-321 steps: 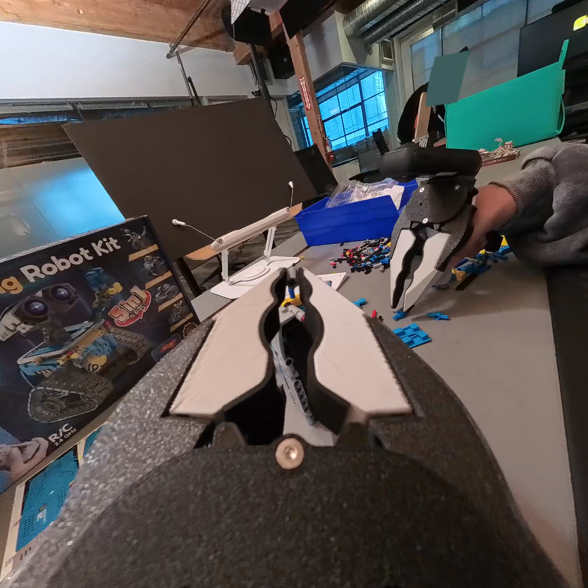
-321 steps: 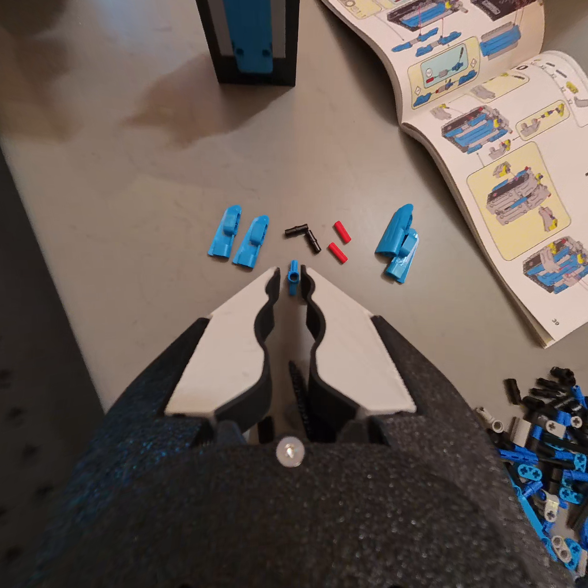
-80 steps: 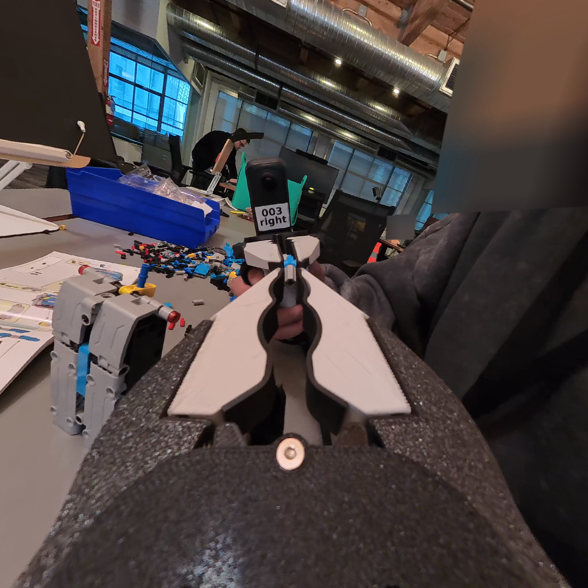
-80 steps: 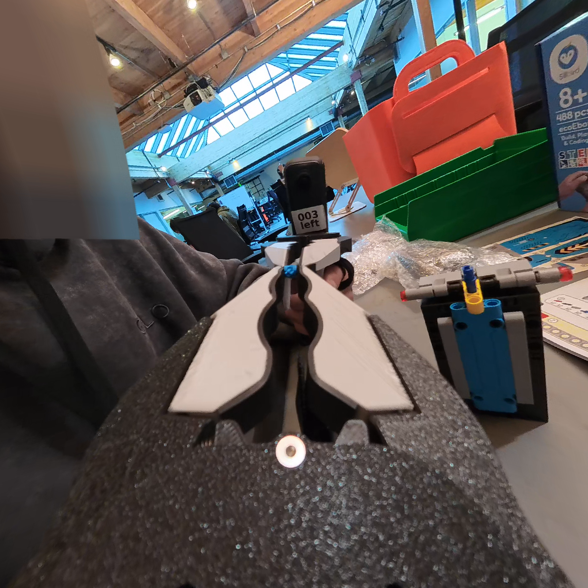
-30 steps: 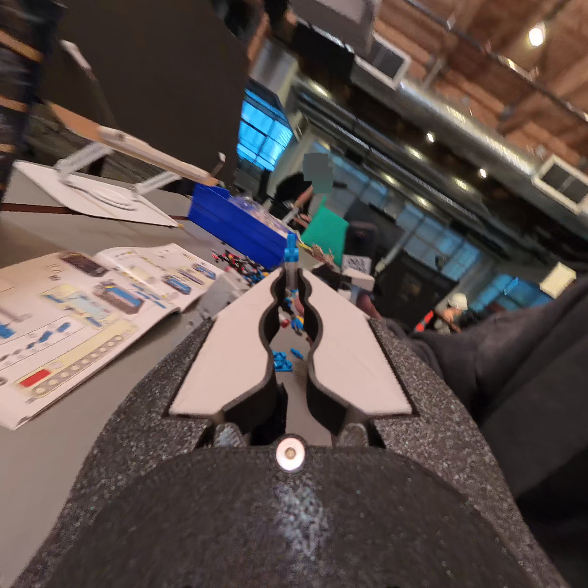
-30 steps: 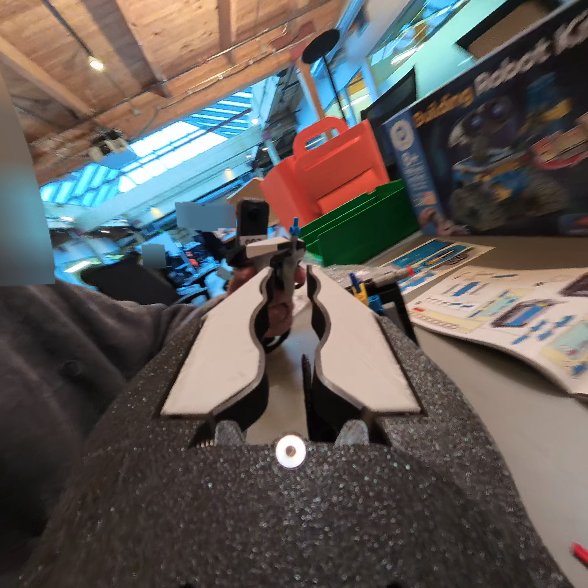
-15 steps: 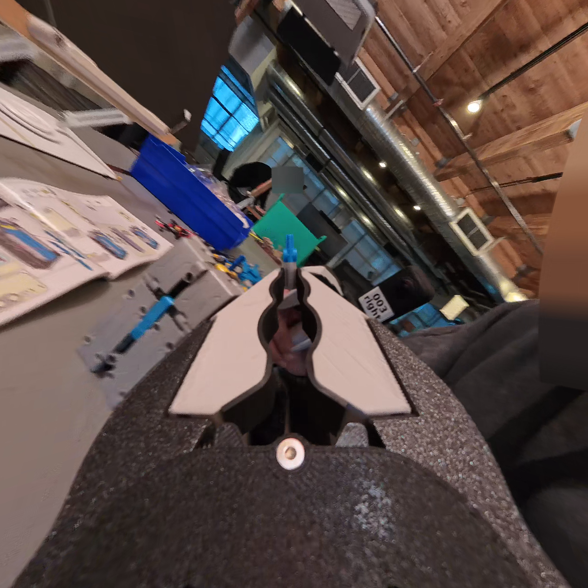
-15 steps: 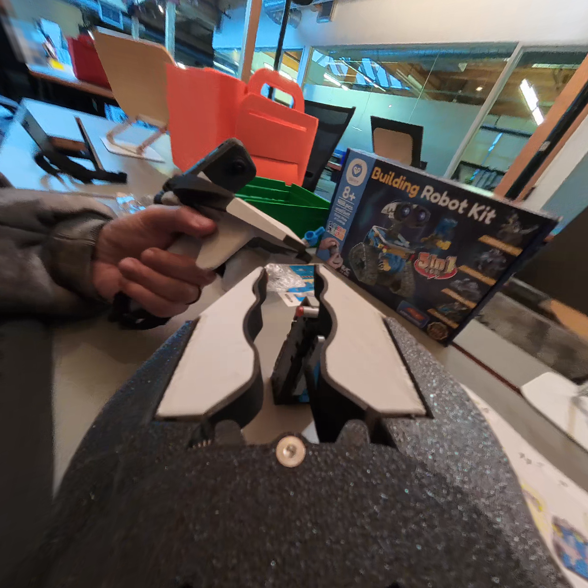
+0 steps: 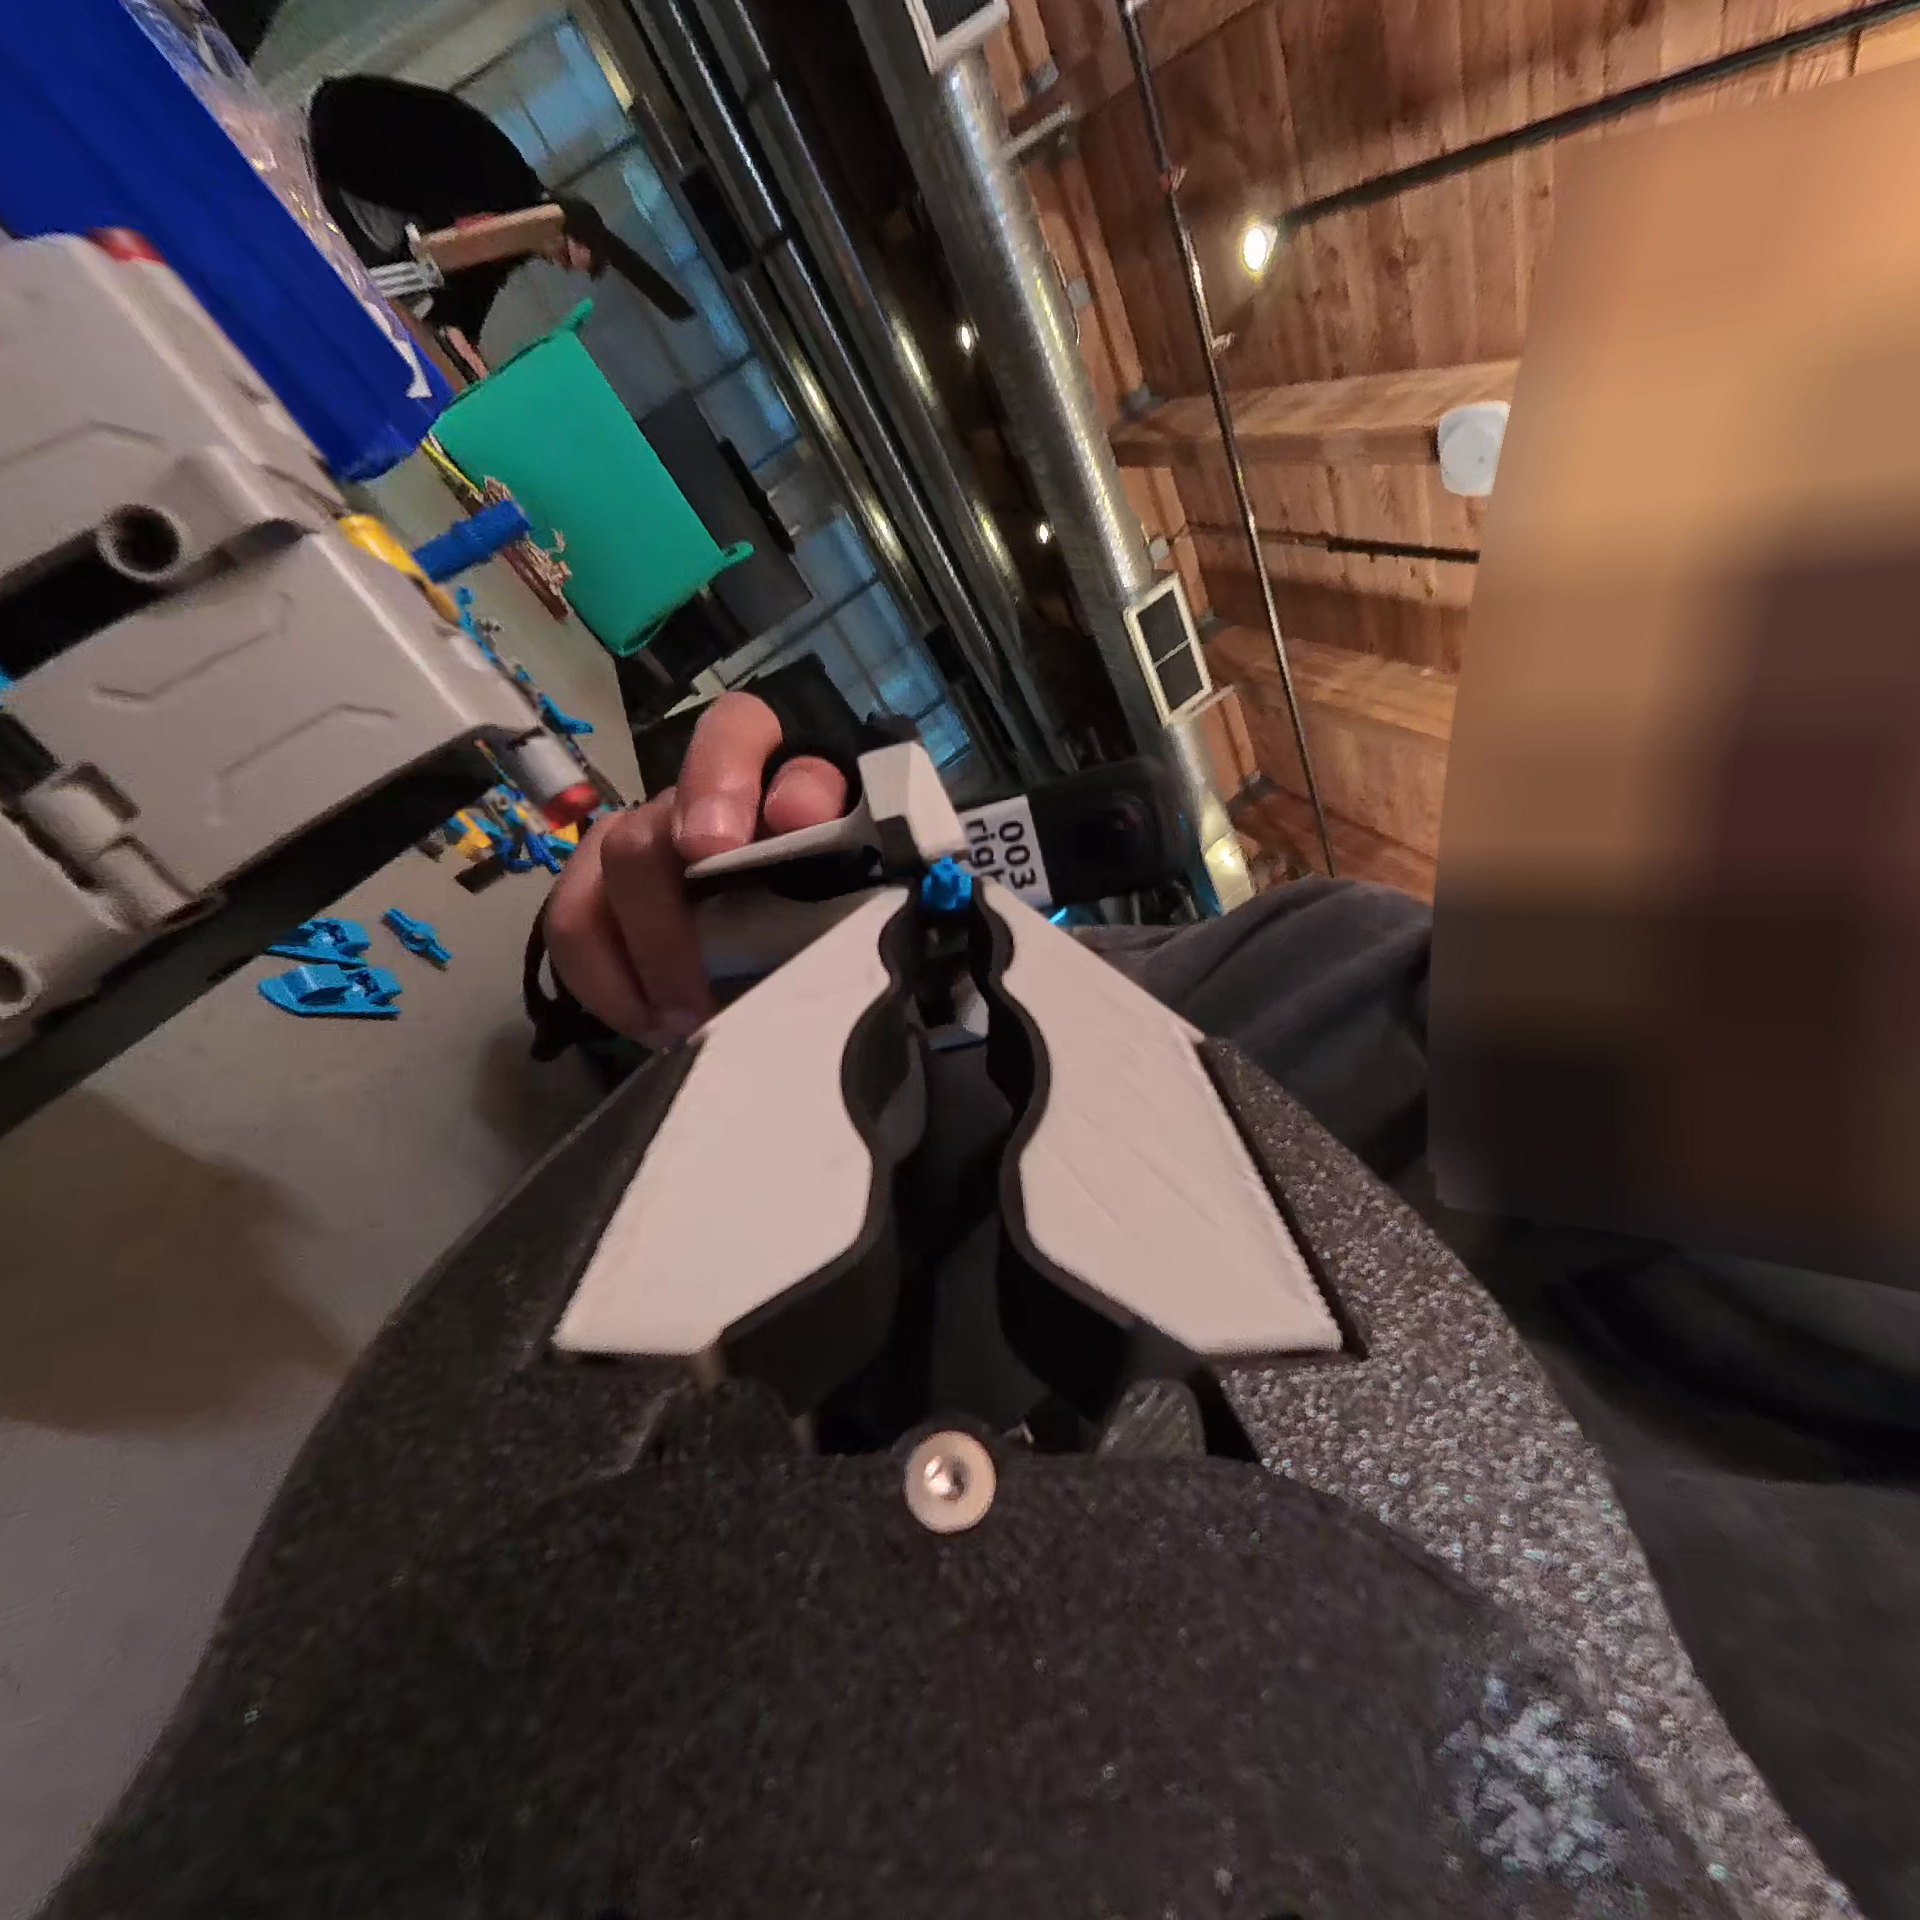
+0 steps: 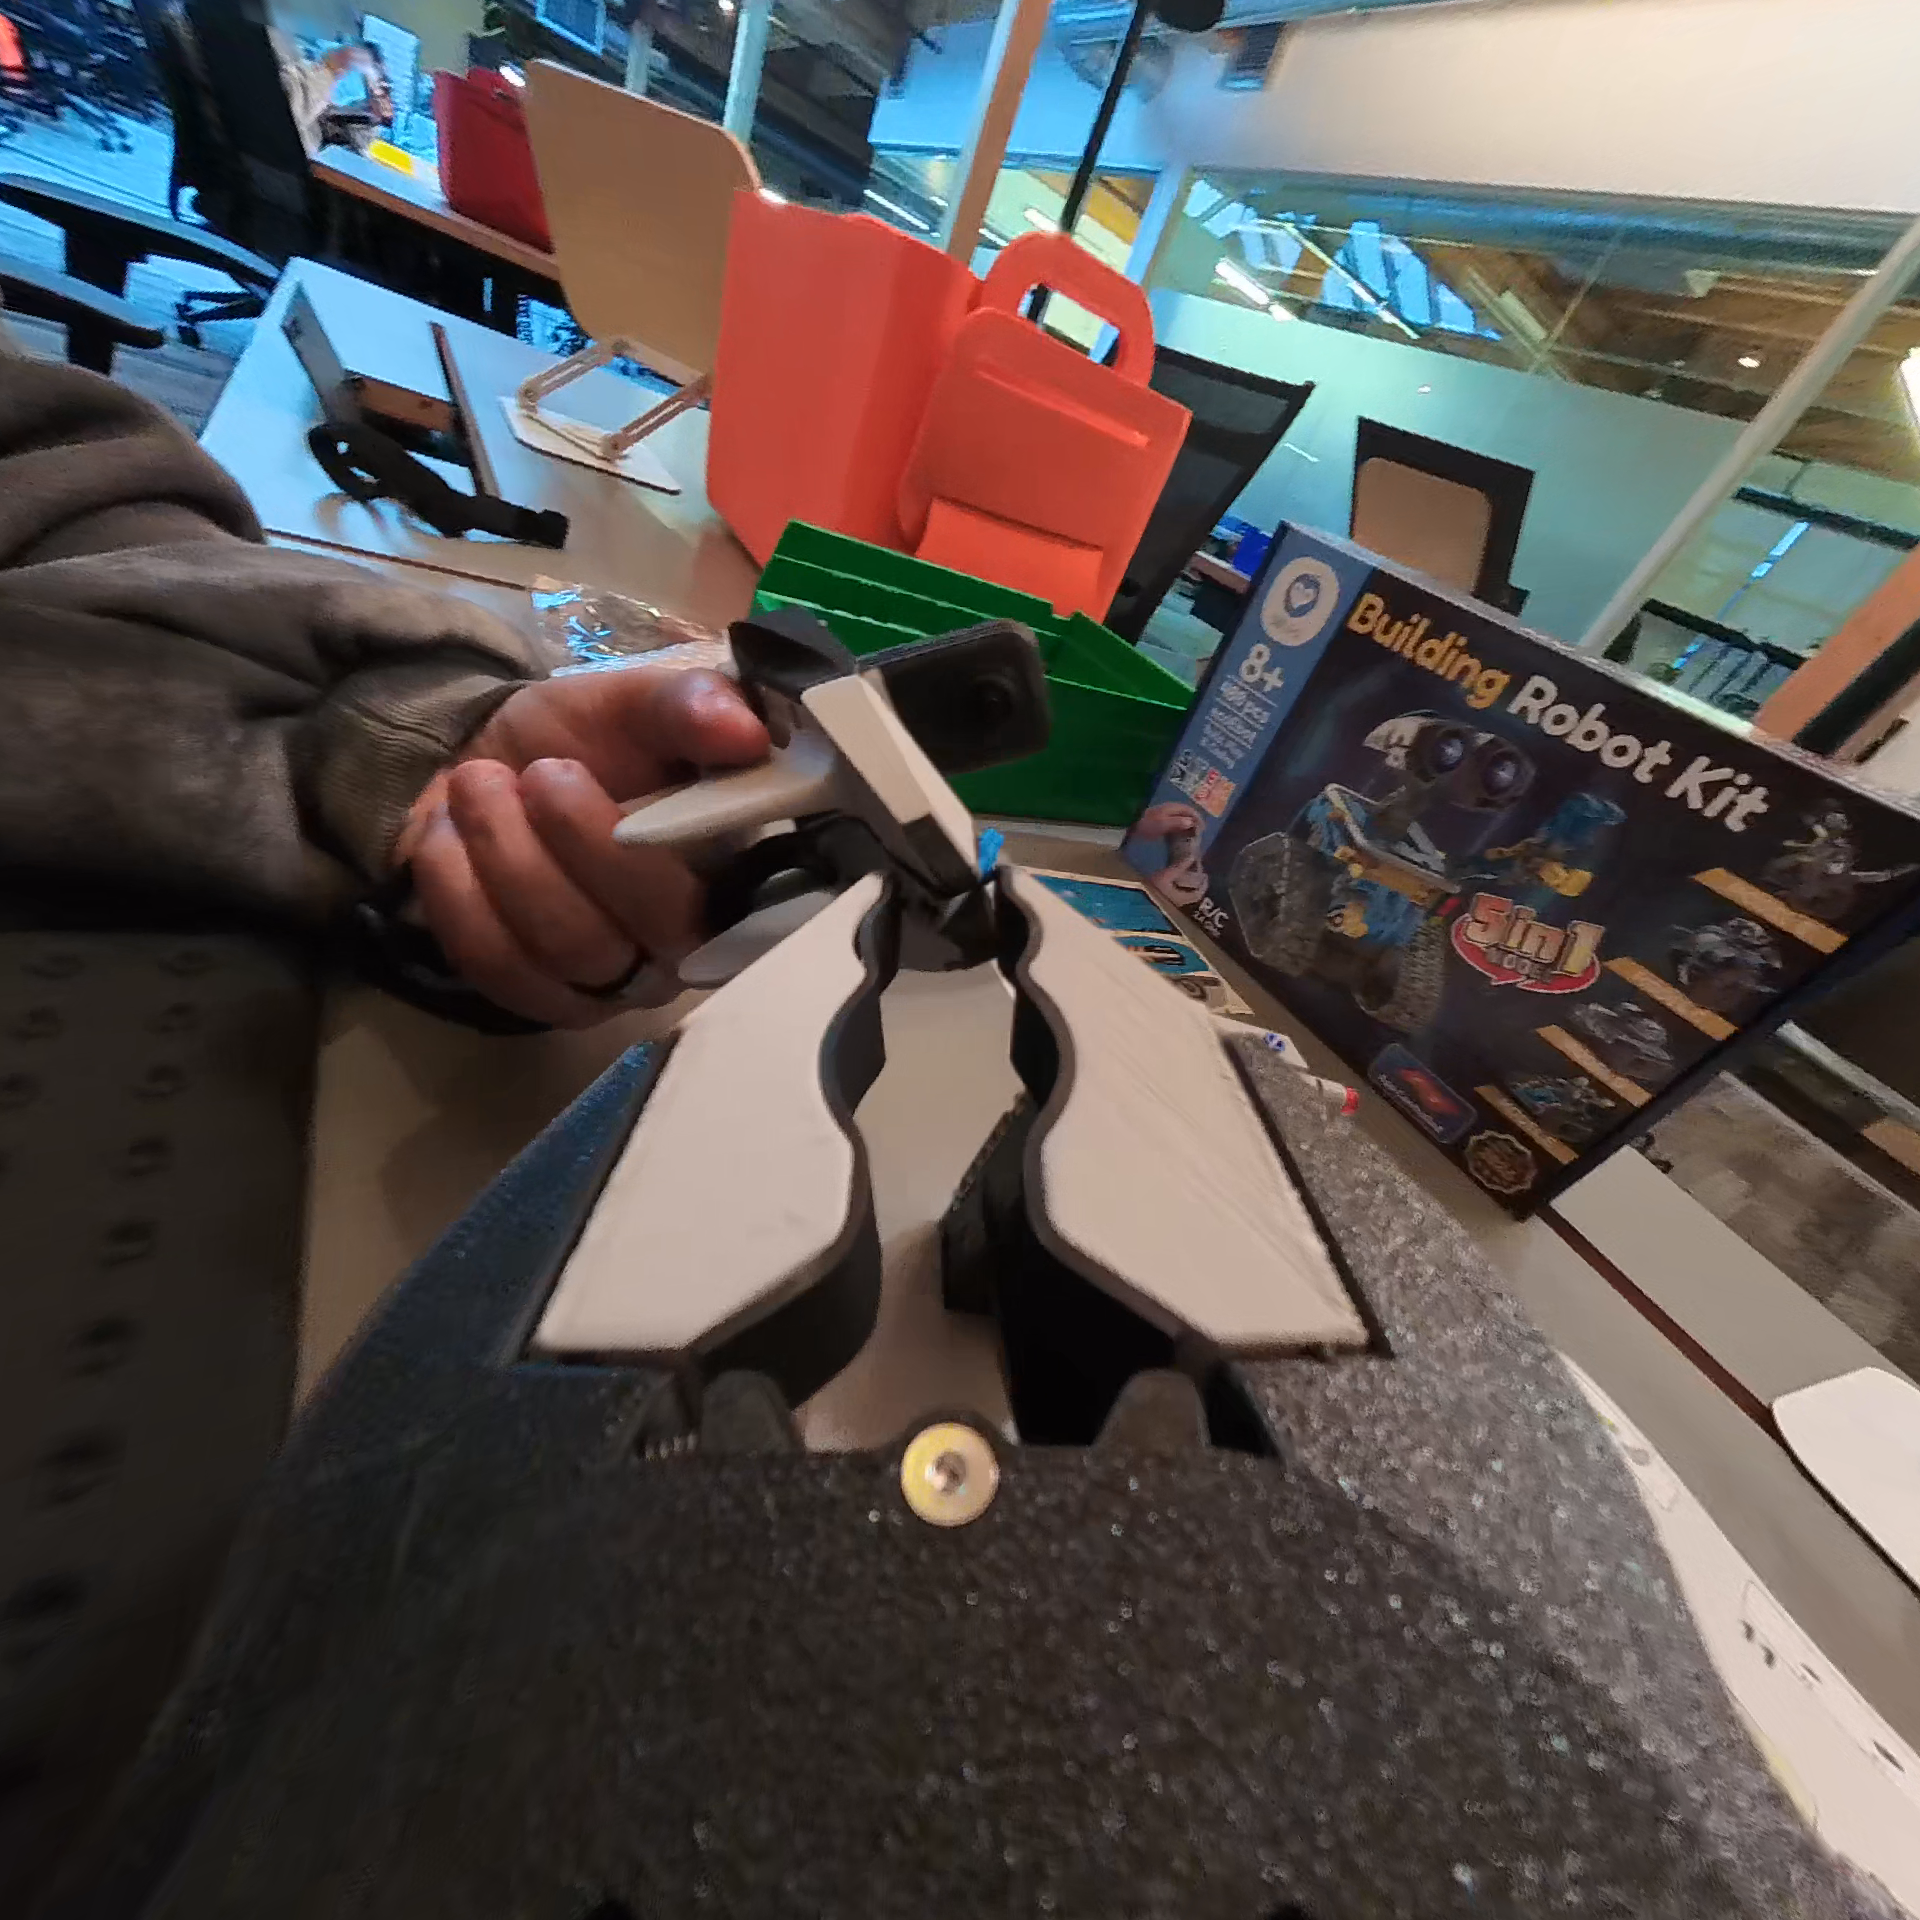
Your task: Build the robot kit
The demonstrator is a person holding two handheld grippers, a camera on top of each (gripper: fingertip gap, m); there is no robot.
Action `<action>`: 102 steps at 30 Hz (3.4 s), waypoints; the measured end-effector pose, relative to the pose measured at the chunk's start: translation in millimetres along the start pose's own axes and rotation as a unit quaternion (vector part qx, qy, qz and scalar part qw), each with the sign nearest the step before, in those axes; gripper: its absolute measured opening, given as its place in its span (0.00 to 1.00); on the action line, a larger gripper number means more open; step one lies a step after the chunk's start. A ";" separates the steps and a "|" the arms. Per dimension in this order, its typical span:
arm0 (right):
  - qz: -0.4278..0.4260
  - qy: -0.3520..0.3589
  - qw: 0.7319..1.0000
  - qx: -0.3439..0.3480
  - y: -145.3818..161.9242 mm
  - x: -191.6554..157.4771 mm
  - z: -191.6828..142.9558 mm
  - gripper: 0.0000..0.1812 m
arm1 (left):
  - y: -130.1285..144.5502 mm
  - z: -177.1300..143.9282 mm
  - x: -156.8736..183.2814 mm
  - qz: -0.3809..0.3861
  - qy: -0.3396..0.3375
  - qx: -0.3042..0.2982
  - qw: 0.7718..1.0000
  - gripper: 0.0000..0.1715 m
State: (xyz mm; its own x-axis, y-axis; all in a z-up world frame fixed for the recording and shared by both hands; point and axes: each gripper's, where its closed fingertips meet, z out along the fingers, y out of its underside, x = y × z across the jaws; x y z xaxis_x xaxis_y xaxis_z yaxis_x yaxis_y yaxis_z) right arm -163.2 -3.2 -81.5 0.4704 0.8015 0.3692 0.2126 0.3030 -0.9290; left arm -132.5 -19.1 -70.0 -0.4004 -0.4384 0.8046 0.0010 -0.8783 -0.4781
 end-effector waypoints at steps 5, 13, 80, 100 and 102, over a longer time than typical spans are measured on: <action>0.014 -0.014 1.000 -0.003 2.2 -1.3 -1.1 0.09 | 3.5 -0.4 -2.8 0.019 -0.020 -0.026 0.999 0.05; 0.021 0.002 1.000 0.003 3.4 7.0 -7.1 0.04 | -4.3 -6.9 -8.7 -0.016 -0.017 -0.007 1.000 0.05; -0.046 -0.122 0.980 -0.153 -1.2 3.7 -45.4 0.01 | 9.3 -1.2 -9.9 0.227 -0.100 -0.049 0.968 0.04; 0.083 -0.134 0.983 -0.094 11.9 3.0 -34.9 0.02 | 5.0 -2.9 -11.7 0.239 -0.113 -0.040 0.963 0.04; 0.085 -0.134 0.983 -0.096 14.7 3.3 -34.7 0.02 | 5.5 -3.4 -14.7 0.243 -0.122 -0.045 0.961 0.03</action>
State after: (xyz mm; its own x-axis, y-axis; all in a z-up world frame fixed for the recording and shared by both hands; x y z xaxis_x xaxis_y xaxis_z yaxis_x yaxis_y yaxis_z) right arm -128.8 -13.9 -93.0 0.2763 0.9468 0.1648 0.3202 0.0709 -0.9447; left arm -129.8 -16.8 -85.7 -0.1459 -0.8343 0.5316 0.0495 -0.5429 -0.8383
